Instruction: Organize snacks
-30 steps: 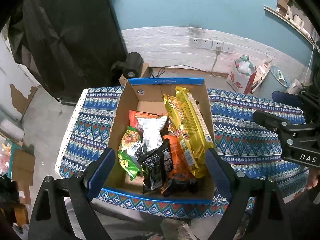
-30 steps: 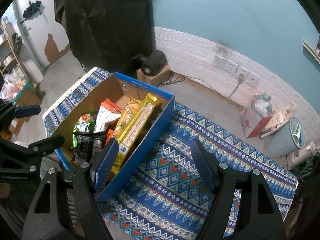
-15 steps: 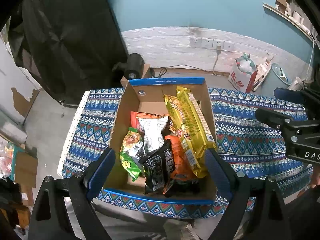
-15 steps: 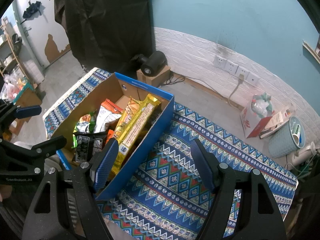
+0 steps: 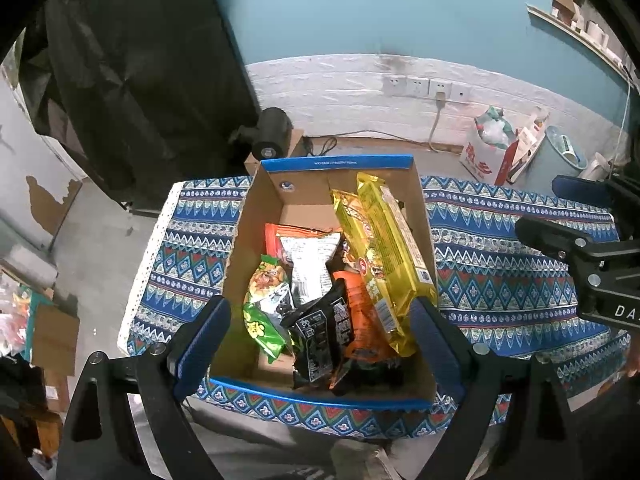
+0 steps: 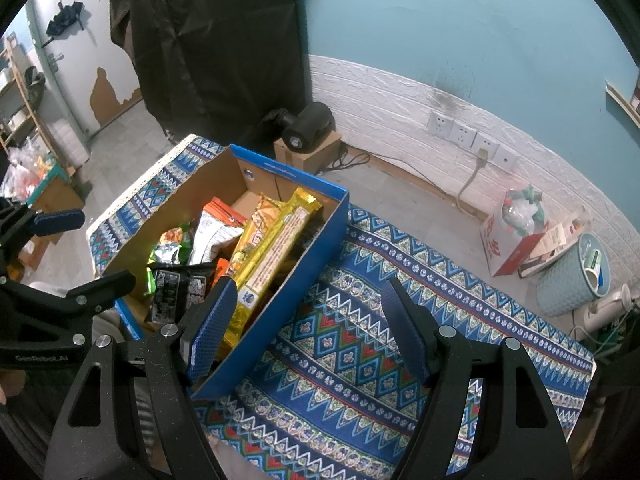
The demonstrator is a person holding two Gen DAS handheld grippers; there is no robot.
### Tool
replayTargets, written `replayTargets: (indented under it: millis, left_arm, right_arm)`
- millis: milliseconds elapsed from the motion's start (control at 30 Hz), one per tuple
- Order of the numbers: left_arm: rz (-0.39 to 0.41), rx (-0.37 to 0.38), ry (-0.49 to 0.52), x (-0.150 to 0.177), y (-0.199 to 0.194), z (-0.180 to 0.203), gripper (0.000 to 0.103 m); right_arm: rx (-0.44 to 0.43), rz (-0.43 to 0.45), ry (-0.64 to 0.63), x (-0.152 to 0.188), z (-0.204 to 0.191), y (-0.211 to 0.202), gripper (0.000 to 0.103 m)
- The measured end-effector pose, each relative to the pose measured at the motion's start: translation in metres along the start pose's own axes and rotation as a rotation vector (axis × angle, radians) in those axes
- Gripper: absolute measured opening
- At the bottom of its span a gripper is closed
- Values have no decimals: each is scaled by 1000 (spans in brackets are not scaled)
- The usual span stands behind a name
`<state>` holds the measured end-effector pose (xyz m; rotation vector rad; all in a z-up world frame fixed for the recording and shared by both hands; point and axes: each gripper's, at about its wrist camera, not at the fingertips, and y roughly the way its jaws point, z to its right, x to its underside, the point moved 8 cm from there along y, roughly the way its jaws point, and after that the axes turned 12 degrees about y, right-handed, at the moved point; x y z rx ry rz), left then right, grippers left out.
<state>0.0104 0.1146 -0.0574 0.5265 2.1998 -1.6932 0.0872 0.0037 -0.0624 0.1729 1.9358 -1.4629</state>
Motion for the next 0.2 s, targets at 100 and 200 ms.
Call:
replayTargets:
  millis: [100, 200]
  left_arm:
    - [5, -4, 3, 0, 0, -1, 92]
    - [-3, -5, 5, 0, 1, 0, 92]
  right_arm:
    - [0, -1, 0, 0, 0, 0, 74]
    - [0, -2, -1, 0, 0, 0, 74]
